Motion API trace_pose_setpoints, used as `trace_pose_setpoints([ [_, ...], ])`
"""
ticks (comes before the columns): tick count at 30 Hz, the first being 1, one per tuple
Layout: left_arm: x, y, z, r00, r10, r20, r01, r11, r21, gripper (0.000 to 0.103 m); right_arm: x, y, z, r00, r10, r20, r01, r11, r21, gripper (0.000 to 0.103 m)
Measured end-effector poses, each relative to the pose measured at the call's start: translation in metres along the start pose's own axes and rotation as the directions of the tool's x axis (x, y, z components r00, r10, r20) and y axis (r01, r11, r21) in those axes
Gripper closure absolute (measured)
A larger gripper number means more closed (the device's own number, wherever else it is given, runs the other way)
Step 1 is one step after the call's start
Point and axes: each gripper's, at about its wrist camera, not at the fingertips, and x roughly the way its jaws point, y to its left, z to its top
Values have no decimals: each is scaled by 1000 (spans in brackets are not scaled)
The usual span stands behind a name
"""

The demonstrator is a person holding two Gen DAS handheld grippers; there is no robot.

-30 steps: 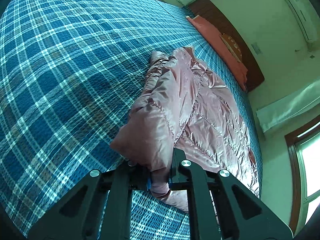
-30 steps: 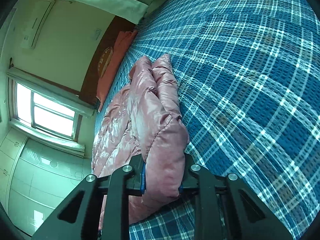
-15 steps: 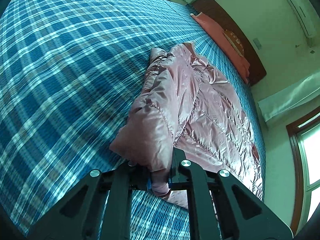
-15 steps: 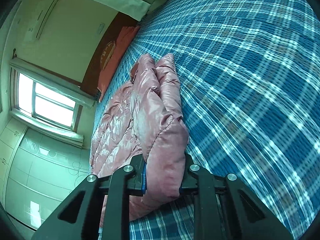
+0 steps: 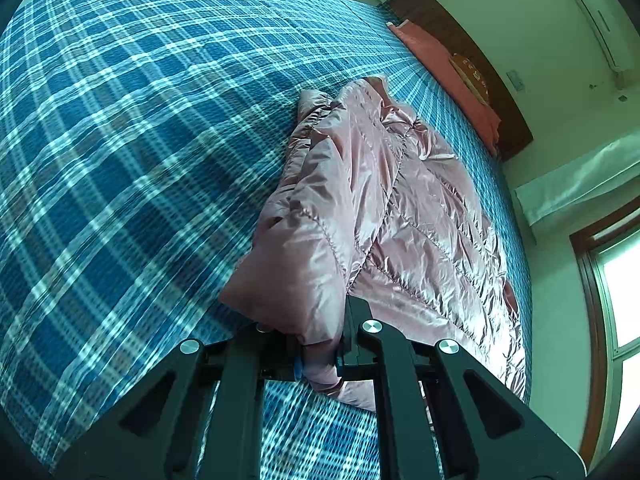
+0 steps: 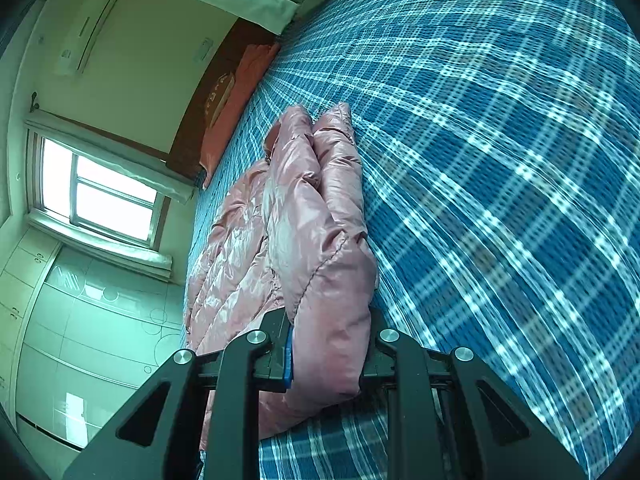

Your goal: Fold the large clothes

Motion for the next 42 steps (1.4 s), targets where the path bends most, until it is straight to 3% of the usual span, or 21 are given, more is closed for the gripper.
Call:
trace_pose_setpoints([
  [9,-5,12,-7,1000,-17,-10,17,1000,0,92,3,-3,-2,1000,0,-6,0,1000,6,81],
  [15,-19,13,-1,999,-17,28,16,1000,26,80,1,-7,7,1000,4,6,-4,1000,17,73],
  [20,-32,23,0,998,5,64,-7,1000,22,61,-15,-16,9,999,-21,44,20,1000,13,64],
  [30,-28,43,4,999,33,30,-32,999,-17,58,-33,-43,19,996,-49,71,44,997,62,64],
  [38,-51,49,14,987,127,99,-132,991,39,58,-52,-43,27,990,-105,99,103,994,27,64],
  [42,-65,46,22,962,216,168,-235,967,97,58,-63,-34,34,977,-166,131,170,985,-17,64],
])
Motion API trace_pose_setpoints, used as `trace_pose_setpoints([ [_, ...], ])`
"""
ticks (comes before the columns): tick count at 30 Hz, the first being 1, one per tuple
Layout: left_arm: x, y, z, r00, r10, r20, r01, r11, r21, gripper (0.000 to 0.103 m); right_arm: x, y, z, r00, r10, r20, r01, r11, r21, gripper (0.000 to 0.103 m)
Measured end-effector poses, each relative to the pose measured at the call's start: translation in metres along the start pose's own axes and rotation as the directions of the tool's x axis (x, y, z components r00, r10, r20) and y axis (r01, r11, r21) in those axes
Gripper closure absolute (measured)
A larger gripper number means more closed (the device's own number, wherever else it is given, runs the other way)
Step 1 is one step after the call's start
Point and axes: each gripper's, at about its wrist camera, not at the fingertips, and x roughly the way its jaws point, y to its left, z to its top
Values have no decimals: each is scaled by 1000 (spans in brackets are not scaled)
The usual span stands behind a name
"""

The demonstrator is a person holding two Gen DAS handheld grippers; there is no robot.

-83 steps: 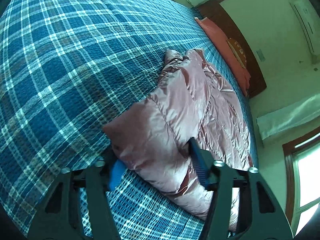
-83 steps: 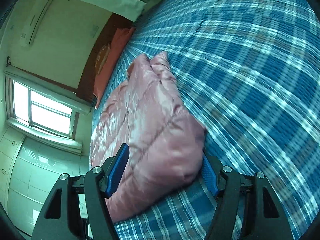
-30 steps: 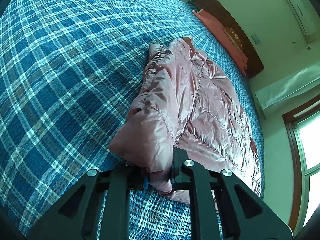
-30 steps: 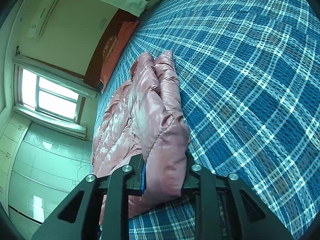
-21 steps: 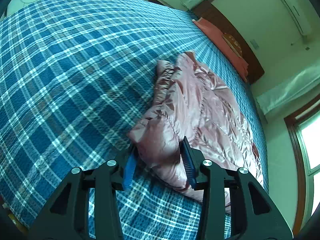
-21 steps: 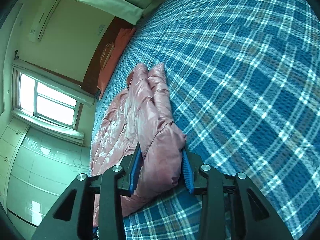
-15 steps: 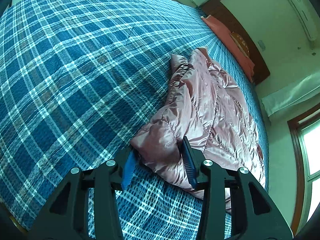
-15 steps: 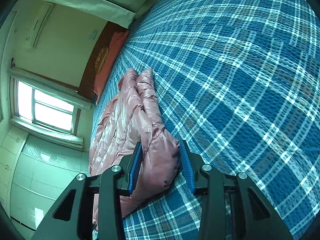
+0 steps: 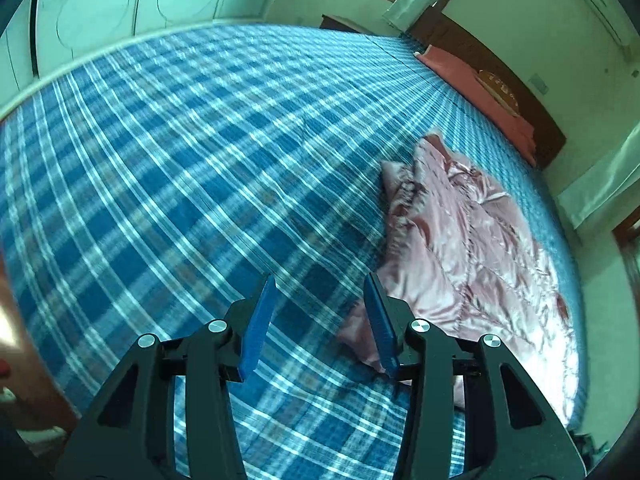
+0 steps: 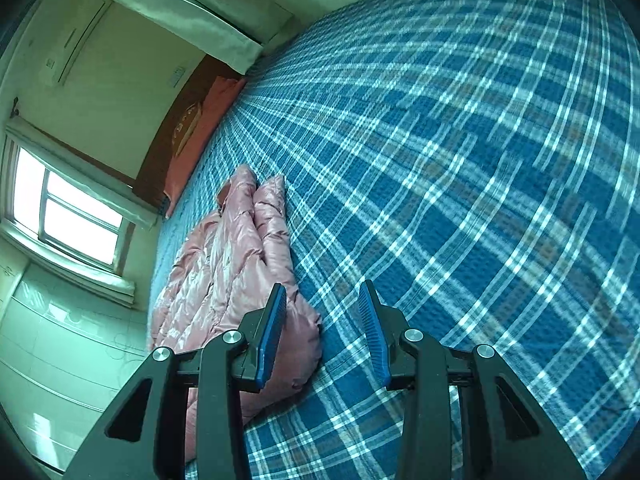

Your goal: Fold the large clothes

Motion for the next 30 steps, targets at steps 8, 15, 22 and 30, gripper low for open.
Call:
trace_pose_setpoints([
  [8,-18,-44,12,990,86,110,-107,973,205,55,-11,66,-1,988,-128,84,146,953,-265,64],
  [15,7,-129,-4,997,31,75,-58,917,393,53,45,161,-40,993,-116,-37,76,826,-558,64],
  [22,52,-205,-31,999,40,32,-51,849,526,53,114,234,-98,980,-174,-99,46,675,-736,64],
  [30,96,-220,-51,991,134,4,-106,763,638,54,168,231,-127,952,-294,-84,105,573,-813,64],
])
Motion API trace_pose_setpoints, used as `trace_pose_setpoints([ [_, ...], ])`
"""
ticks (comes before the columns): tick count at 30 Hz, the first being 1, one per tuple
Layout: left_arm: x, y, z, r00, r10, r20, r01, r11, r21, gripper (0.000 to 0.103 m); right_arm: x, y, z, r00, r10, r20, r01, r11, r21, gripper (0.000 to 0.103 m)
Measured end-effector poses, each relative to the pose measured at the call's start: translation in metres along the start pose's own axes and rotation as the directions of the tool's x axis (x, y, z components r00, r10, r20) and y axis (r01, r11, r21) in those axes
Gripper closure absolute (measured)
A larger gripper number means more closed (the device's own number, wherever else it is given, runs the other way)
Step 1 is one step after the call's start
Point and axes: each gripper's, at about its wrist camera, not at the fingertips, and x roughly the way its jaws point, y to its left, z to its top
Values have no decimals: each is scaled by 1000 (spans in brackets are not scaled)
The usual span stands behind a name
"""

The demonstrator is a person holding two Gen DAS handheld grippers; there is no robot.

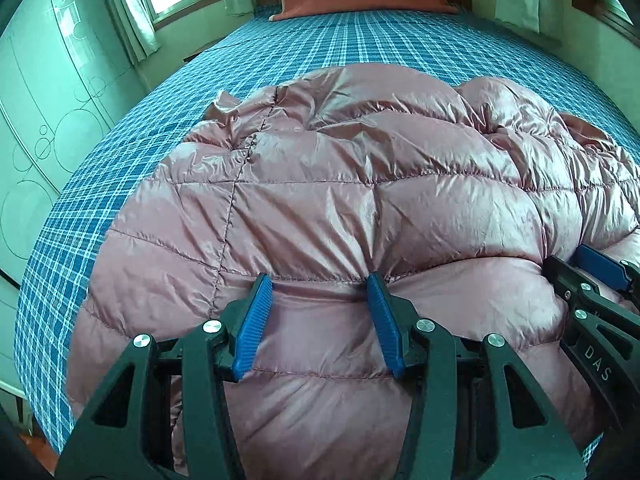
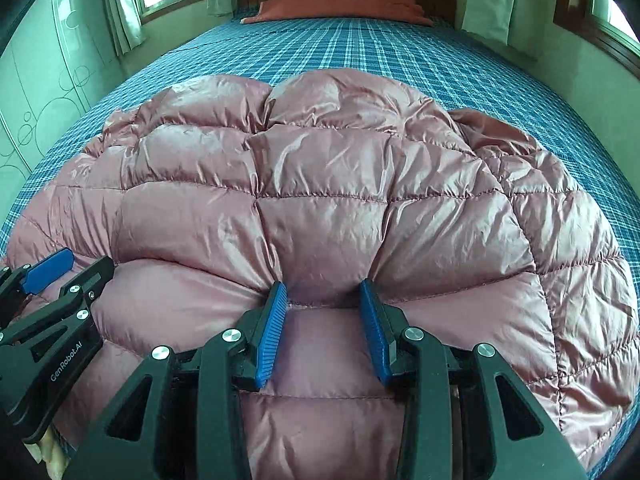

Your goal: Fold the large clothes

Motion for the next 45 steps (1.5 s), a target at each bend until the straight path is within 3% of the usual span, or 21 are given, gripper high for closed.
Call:
trace_pose_setpoints([
  [2,-10,4,5,1000,-16,8,16,1000,-18,55,-9,-3,6,1000,13,-9,-13,1000,9,64],
  [6,-23,3,26,997,-24,74,26,999,-29,54,-28,-7,31,998,33,59,-35,998,42,64],
  [11,15,-9,40,1000,15,13,-15,1000,-6,54,-4,5,53,999,27,41,-27,999,16,64],
  [15,29,-15,37,999,46,9,-47,999,22,54,32,7,46,999,34,-28,-33,999,19,64],
  [18,9,-4,34,999,10,40,-9,1000,-20,55,12,1,45,999,42,2,-42,998,44,64],
  [20,5,4,28,998,36,50,-35,999,-23,55,0,-3,39,1000,16,24,-17,999,41,64],
  [22,18,8,21,1000,19,19,-18,999,-42,53,3,-7,30,1000,14,15,-15,999,51,64],
  [27,25,-3,12,996,68,56,-67,998,-12,52,19,-1,16,999,-18,47,18,1000,-1,63],
  [37,27,1,13,996,54,68,-52,998,-27,52,19,1,14,997,-37,62,38,999,-10,63],
  [45,24,7,12,997,41,70,-38,998,-41,52,-7,17,17,992,-59,108,57,998,19,63],
])
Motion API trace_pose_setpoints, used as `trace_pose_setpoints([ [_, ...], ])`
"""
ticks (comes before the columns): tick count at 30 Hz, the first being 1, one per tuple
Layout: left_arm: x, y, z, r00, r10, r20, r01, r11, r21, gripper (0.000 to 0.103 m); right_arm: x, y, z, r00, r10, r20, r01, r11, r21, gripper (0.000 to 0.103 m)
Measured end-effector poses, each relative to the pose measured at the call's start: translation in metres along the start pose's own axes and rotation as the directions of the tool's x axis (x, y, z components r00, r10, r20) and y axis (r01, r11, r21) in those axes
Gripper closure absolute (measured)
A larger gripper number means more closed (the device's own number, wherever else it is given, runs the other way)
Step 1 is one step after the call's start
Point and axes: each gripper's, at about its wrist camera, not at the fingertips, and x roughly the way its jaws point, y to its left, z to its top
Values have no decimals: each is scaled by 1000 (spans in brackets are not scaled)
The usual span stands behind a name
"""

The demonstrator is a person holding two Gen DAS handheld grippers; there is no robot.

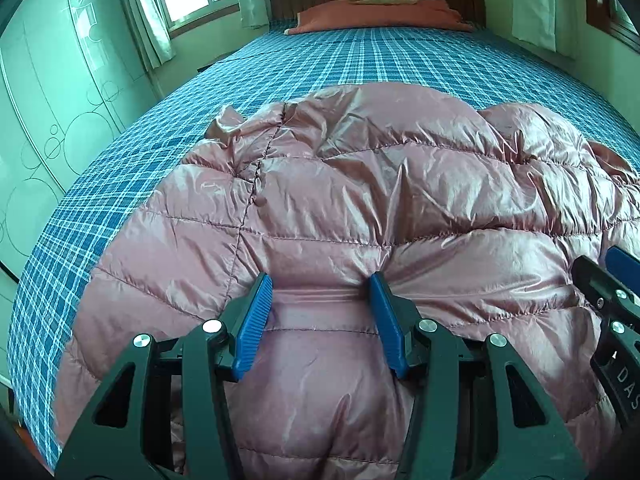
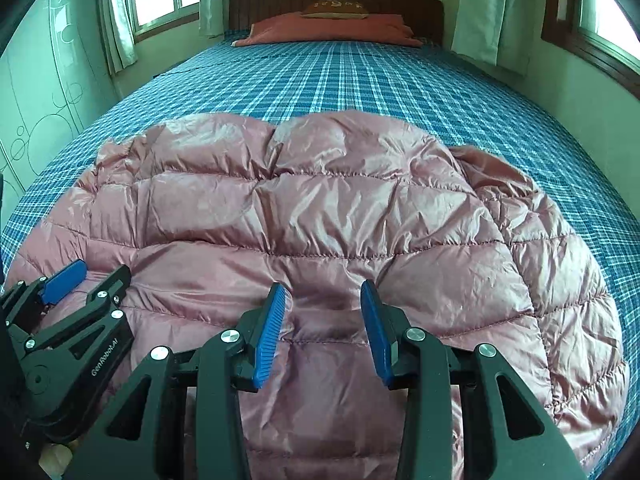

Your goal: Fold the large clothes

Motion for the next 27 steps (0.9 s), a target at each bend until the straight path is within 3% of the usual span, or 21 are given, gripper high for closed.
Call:
trace_pose_setpoints([
  [5,1,0,0,1000,2,4,-2,1000,2,52,17,0,-2,999,-15,-40,15,1000,-6,63],
  [18,-4,2,2,1000,8,-2,-8,1000,2,52,33,-4,-7,1000,-22,-19,22,1000,-11,63],
  [27,-41,70,-2,999,38,16,-35,990,-140,52,29,0,-13,1000,-20,-9,20,1000,-3,63],
])
